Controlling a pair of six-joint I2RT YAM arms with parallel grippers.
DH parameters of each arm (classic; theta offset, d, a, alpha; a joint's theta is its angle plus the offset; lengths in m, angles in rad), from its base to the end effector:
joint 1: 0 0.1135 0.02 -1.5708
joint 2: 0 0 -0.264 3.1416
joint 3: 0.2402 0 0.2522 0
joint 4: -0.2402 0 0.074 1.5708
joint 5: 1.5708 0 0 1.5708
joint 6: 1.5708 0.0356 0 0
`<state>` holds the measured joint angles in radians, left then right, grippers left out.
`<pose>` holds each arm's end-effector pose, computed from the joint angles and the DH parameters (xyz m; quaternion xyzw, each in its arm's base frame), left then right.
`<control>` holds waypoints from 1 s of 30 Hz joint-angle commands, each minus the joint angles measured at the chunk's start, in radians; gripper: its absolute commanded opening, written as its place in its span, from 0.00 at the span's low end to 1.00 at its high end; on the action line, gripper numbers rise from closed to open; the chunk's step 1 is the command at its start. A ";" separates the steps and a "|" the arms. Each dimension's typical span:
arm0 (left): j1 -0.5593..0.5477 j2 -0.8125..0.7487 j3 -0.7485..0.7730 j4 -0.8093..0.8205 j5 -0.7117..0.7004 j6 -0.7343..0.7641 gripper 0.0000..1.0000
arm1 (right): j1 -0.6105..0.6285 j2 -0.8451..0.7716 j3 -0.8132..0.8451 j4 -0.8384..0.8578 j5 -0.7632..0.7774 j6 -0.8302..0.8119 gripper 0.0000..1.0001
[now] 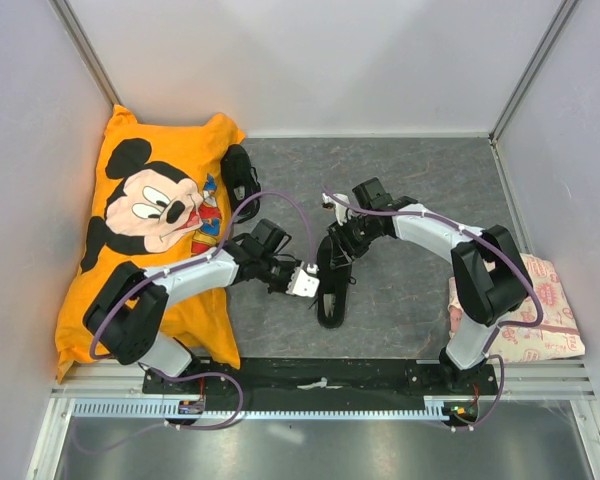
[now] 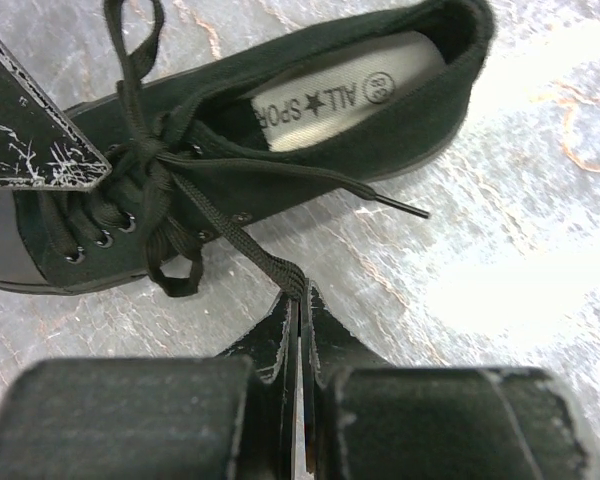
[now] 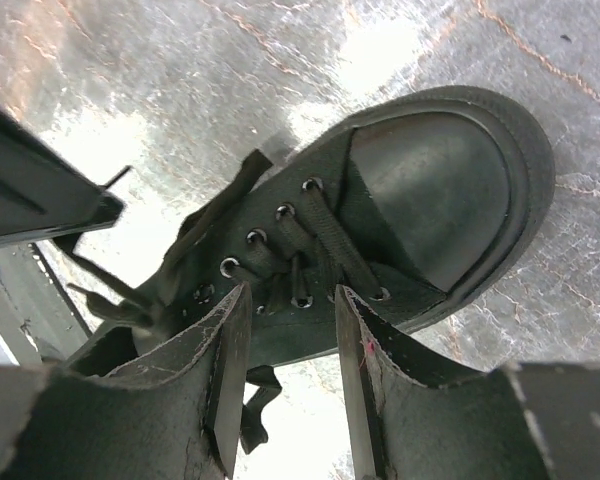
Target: Tie the shoes
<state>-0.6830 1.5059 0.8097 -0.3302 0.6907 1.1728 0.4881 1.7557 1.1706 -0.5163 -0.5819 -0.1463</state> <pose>0.2043 -0.1955 0.1791 0.7799 0.4705 -0.2550 0.3245 0.3024 0.1827 0.1952 -0.3540 0.8644 0.3128 0.1721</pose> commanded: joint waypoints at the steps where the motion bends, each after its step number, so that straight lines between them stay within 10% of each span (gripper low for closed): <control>1: -0.006 -0.058 -0.024 -0.064 0.050 0.091 0.02 | 0.000 0.014 -0.003 0.025 0.021 0.007 0.46; 14: -0.030 -0.119 -0.089 -0.191 0.049 0.290 0.03 | 0.001 0.018 0.011 0.015 -0.002 0.004 0.47; 20: 0.031 -0.087 -0.032 -0.147 0.036 0.193 0.37 | -0.039 -0.048 0.032 -0.088 -0.053 -0.106 0.49; 30: 0.151 0.063 0.135 0.037 0.081 0.171 0.51 | -0.108 -0.125 -0.021 -0.287 -0.188 -0.222 0.64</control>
<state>-0.5262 1.5013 0.8585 -0.3923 0.7162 1.3582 0.3687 1.6588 1.1690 -0.7258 -0.6727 -0.3065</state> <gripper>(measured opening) 0.491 0.621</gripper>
